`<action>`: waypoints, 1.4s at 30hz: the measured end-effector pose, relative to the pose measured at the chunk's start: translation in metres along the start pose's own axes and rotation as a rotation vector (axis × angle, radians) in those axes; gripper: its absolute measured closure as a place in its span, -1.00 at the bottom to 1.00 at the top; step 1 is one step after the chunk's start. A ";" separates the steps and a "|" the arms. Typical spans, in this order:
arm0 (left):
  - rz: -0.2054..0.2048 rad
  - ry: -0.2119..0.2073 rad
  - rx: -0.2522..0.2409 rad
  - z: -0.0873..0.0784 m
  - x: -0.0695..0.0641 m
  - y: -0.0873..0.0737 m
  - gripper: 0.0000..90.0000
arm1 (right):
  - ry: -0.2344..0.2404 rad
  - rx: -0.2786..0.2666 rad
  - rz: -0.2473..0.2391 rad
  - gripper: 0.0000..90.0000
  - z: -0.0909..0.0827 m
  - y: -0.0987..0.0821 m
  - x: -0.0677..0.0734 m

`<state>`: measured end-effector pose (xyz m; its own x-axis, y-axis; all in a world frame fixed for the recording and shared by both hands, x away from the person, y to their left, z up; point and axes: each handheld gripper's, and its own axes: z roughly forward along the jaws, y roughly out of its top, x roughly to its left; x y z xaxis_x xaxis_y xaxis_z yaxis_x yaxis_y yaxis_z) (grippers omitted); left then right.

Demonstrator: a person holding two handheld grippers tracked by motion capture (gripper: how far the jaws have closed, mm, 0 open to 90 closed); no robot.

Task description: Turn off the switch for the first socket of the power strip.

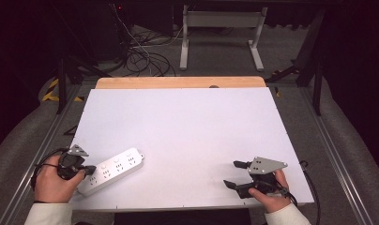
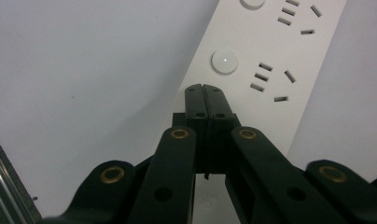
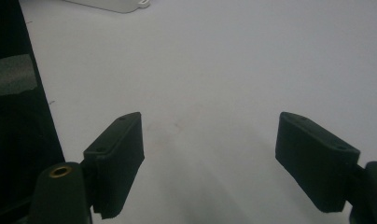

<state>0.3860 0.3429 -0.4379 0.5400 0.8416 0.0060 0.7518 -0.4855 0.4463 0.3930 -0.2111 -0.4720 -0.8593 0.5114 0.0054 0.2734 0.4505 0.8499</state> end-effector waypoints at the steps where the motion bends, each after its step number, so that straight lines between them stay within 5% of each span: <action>1: -0.003 0.000 -0.004 0.000 0.000 0.000 1.00 | -0.001 0.002 -0.001 -0.47 0.000 0.000 0.000; 17: -0.039 -0.033 -0.077 0.001 0.005 -0.013 1.00 | 0.007 0.002 0.001 -0.47 0.001 0.000 0.000; 21: -0.022 0.008 -0.070 0.001 -0.001 -0.010 1.00 | 0.010 0.007 -0.003 -0.47 0.002 0.000 0.001; 31: 0.009 0.005 -0.156 -0.024 -0.016 0.001 1.00 | 0.001 0.002 -0.001 -0.47 0.002 0.001 0.000; 42: 0.021 0.001 -0.160 -0.032 -0.022 0.003 1.00 | -0.001 -0.003 -0.001 -0.47 0.001 0.001 0.000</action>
<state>0.3639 0.3301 -0.4080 0.5547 0.8319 0.0179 0.6704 -0.4595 0.5826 0.3938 -0.2107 -0.4718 -0.8589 0.5122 0.0041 0.2715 0.4483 0.8517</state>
